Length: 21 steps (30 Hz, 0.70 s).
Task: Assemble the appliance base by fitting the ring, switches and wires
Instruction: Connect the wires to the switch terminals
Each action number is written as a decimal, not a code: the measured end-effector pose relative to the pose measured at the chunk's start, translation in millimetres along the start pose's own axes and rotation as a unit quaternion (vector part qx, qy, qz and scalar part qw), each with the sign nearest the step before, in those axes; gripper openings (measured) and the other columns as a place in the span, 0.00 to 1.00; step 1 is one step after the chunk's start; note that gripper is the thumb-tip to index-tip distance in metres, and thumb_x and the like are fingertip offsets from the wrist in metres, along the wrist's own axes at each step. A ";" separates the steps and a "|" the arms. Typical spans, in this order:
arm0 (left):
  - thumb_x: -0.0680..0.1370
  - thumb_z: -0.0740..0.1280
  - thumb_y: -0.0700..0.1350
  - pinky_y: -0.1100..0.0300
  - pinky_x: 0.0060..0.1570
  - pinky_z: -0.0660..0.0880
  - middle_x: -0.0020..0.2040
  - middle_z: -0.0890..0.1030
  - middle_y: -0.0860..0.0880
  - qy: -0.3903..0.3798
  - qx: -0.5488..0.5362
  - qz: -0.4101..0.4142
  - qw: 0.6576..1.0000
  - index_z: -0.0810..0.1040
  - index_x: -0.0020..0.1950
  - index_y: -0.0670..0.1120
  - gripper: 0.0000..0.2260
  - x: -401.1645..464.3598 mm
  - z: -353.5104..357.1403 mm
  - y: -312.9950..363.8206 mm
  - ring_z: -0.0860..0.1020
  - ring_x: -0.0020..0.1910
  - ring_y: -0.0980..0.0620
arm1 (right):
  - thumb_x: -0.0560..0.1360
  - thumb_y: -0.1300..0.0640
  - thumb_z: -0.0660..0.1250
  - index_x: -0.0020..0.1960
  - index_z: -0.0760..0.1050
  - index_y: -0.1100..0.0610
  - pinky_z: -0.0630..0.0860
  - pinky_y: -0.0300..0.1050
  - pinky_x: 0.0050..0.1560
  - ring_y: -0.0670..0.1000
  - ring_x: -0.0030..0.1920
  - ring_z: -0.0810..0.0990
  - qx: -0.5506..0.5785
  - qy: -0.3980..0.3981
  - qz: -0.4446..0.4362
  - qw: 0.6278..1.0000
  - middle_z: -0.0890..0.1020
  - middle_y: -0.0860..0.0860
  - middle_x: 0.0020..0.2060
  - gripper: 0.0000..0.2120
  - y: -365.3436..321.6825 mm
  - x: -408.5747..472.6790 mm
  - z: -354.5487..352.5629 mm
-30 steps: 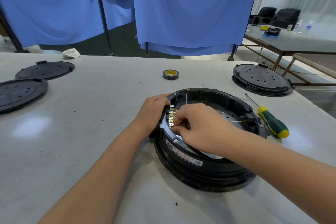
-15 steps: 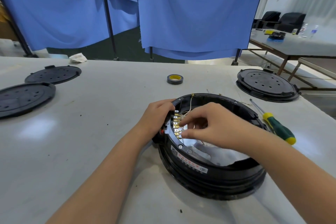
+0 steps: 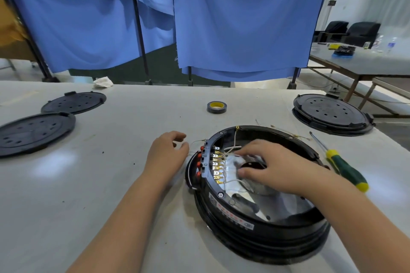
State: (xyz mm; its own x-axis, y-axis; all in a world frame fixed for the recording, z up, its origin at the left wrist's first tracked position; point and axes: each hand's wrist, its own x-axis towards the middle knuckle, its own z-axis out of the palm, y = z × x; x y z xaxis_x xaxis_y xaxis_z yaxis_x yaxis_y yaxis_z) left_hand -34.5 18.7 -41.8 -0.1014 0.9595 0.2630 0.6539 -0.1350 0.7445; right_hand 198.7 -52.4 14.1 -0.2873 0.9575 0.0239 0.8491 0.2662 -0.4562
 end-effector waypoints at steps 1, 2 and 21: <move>0.76 0.67 0.47 0.60 0.49 0.69 0.56 0.80 0.54 -0.003 0.009 -0.007 1.000 0.79 0.60 0.50 0.12 0.4 0.1 -2.1 0.75 0.50 0.55 | 0.73 0.44 0.69 0.65 0.73 0.45 0.70 0.40 0.60 0.43 0.58 0.73 -0.013 -0.014 0.007 1.000 0.73 0.40 0.60 0.22 0.4 -0.1 0.9; 0.76 0.68 0.48 0.59 0.51 0.70 0.57 0.79 0.53 -0.006 0.014 -0.013 1.000 0.79 0.60 0.50 0.13 0.8 -0.1 -3.4 0.75 0.51 0.54 | 0.72 0.44 0.70 0.65 0.73 0.45 0.70 0.41 0.61 0.43 0.59 0.73 -0.021 -0.019 0.009 1.000 0.73 0.39 0.60 0.22 0.6 -0.2 1.5; 0.78 0.64 0.51 0.51 0.61 0.66 0.60 0.77 0.51 -0.131 0.147 0.035 0.980 0.81 0.56 0.58 0.09 -1.0 2.0 3.3 0.69 0.64 0.47 | 0.74 0.43 0.68 0.66 0.72 0.44 0.69 0.40 0.62 0.42 0.60 0.72 -0.008 -0.009 0.008 1.000 0.73 0.40 0.62 0.21 1.1 -4.5 1.7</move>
State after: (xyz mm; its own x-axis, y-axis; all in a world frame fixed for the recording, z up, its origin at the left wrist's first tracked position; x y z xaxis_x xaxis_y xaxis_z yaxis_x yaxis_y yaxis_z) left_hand -30.7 17.8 -40.8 0.1225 0.9861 0.1118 0.8443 -0.1628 0.5105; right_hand 200.2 -56.6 11.9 -0.2816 0.9595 0.0010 0.8601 0.2529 -0.4429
